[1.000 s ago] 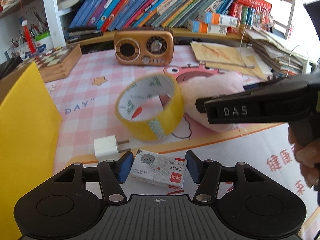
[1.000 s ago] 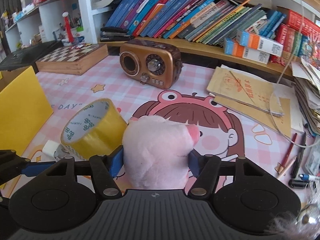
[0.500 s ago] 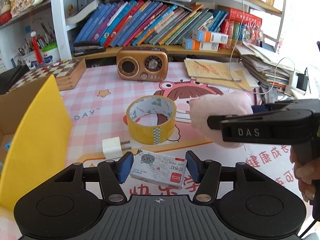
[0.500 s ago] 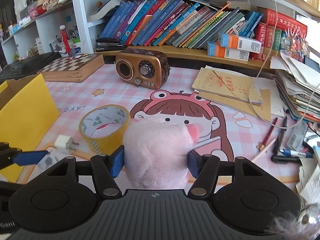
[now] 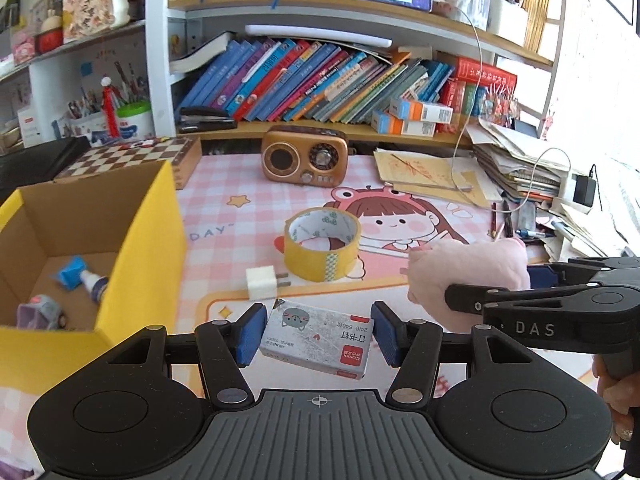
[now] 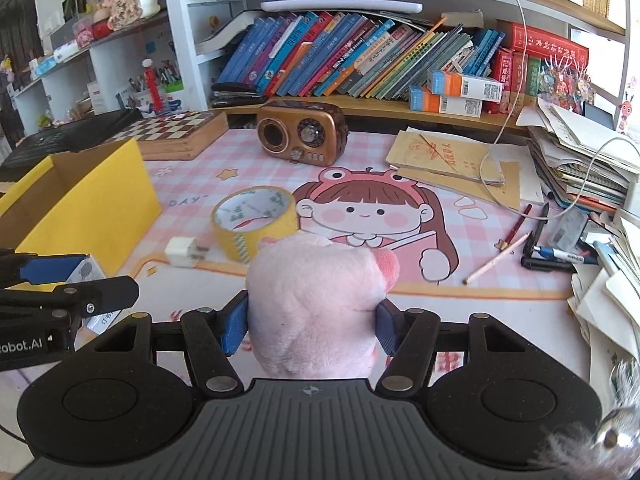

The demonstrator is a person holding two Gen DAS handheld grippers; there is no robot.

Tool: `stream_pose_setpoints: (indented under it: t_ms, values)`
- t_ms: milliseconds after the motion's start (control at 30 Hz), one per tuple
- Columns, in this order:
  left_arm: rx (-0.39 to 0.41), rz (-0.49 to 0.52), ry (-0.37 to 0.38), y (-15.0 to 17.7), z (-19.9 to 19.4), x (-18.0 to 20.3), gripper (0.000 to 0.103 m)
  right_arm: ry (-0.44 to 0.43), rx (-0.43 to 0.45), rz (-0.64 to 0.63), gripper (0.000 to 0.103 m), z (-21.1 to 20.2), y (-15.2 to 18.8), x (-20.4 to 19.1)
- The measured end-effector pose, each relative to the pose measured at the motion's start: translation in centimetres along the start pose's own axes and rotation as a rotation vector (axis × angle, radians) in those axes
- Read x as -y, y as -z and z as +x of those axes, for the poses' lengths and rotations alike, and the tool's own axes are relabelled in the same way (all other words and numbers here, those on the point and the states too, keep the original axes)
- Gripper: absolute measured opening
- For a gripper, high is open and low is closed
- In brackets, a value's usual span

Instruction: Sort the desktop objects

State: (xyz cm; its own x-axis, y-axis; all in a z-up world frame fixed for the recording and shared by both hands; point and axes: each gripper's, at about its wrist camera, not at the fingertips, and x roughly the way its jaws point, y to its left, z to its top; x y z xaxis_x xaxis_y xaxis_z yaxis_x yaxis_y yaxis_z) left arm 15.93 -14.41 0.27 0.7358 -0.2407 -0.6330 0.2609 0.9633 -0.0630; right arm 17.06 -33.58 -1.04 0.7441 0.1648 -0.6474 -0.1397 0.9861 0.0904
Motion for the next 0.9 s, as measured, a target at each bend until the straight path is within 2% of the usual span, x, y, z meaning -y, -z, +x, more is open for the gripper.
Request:
stream_pose_setpoints:
  t_ms: [433,900]
  values:
    - [0.003,-0.009,0.019,3.4,-4.6,-2.4,0.056,0.012,-0.055,0.003,0.060,-3.5,4.2,-4.4]
    - [0.008,-0.006,0.013,6.6,-9.7,-6.3,0.056,-0.012,-0.040,-0.021,0.060,-6.9,6.8,-11.2]
